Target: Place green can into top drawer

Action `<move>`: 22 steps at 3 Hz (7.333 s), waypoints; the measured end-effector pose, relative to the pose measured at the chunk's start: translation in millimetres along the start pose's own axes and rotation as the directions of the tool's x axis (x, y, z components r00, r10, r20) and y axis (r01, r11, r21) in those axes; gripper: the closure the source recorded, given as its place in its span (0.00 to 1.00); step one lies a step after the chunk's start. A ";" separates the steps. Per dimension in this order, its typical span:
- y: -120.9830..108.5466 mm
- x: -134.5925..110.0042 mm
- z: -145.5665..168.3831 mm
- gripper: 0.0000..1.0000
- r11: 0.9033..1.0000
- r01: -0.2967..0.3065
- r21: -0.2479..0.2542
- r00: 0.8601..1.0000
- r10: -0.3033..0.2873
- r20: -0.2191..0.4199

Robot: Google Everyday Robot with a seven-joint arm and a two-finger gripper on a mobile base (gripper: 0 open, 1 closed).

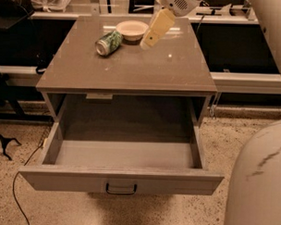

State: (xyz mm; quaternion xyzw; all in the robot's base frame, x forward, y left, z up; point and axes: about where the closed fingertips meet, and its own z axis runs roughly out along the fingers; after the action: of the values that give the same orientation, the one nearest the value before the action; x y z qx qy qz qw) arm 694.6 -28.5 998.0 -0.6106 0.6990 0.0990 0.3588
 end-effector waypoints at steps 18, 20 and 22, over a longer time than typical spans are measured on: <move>-76.5 -45.6 279.1 0.19 0.671 -0.665 0.329 0.741 0.649 0.174; -71.1 -55.6 293.6 0.66 0.680 -0.668 0.302 0.739 0.651 0.172; -70.4 -60.2 268.5 1.00 0.713 -0.636 0.296 0.770 0.611 0.184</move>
Offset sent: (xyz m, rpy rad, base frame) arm 0.0388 0.0741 -0.0213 0.2410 -0.0898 -0.1365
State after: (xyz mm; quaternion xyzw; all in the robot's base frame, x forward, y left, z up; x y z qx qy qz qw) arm 861.7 156.8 862.4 -0.2634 0.8563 0.1134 0.4296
